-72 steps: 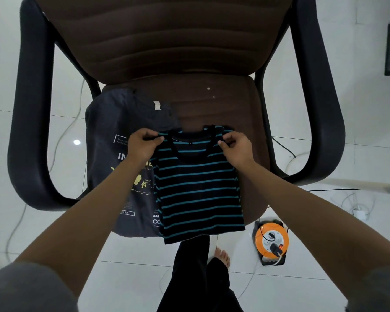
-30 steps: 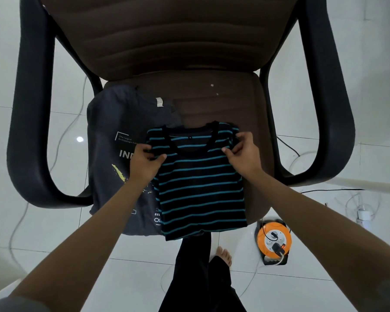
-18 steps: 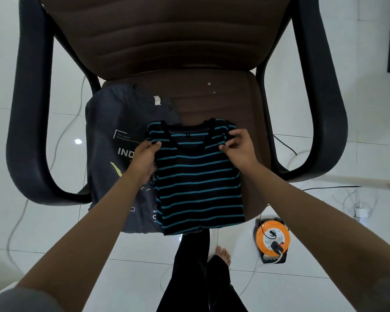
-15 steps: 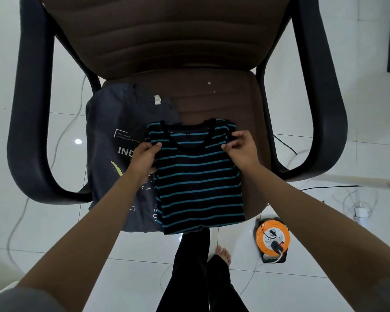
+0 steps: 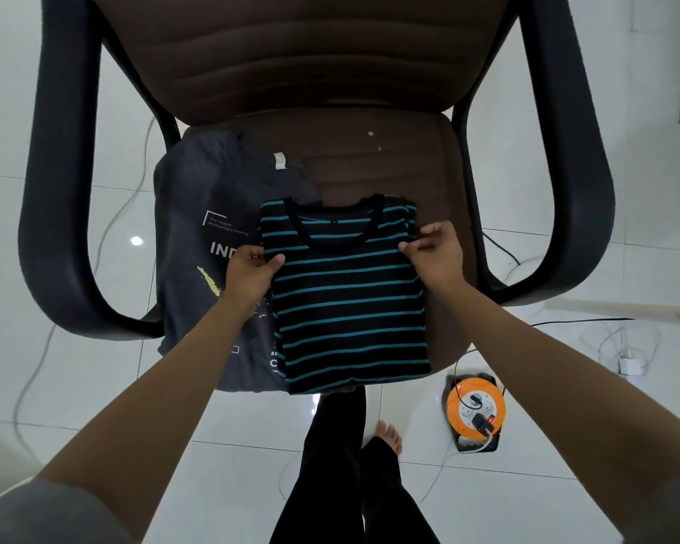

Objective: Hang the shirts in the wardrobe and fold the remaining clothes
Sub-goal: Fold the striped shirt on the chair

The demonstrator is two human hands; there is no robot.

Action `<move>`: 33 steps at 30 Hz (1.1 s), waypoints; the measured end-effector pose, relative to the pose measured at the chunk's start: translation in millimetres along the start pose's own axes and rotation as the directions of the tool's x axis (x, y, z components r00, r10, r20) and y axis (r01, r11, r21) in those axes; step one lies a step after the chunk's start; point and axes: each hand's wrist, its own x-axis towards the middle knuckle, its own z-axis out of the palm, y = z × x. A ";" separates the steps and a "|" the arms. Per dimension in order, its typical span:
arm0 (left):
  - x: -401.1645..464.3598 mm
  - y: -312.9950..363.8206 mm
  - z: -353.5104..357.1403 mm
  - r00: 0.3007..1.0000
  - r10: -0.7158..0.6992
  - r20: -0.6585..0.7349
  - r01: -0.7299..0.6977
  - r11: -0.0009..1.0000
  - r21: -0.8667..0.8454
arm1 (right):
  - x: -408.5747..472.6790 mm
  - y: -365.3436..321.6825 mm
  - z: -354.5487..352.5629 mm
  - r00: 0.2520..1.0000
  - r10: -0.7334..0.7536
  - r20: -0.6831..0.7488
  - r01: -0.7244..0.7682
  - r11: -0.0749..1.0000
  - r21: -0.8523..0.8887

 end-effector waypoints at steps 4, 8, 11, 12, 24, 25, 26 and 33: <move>-14.6 -15.5 -0.5 0.998 0.060 -0.023 -0.057 0.992 0.117 | -16.1 6.3 2.3 0.998 -0.058 -0.026 0.048 0.954 -0.295; -18.7 -17.0 1.9 0.994 0.098 -0.046 -0.088 0.979 0.182 | -19.7 3.2 9.2 0.995 -0.089 0.042 0.098 0.958 -0.271; -18.9 -3.9 8.8 0.993 0.095 -0.068 -0.093 0.995 0.021 | -18.8 1.2 11.5 0.981 -0.142 0.135 0.169 0.963 -0.209; -17.1 -0.9 9.2 0.995 0.087 -0.055 -0.089 0.996 -0.032 | -17.6 1.2 11.5 0.976 -0.159 0.150 0.187 0.963 -0.194; 1.7 20.4 -4.5 0.958 -0.115 0.261 0.149 0.982 -0.114 | -5.7 -14.7 9.3 0.881 -0.202 0.428 0.283 0.950 -0.135; 2.3 22.1 -4.0 0.955 -0.143 0.260 0.183 0.973 -0.138 | -4.4 -14.9 9.5 0.878 -0.186 0.441 0.286 0.943 -0.171; 0.3 24.1 -3.4 0.955 -0.151 0.254 0.195 0.968 -0.156 | -3.8 -15.1 9.8 0.885 -0.173 0.431 0.278 0.941 -0.194; -45.0 35.5 -18.5 0.983 -0.021 0.182 0.079 0.944 -0.319 | -35.4 -37.4 -19.4 0.918 -0.246 0.312 0.278 0.959 -0.059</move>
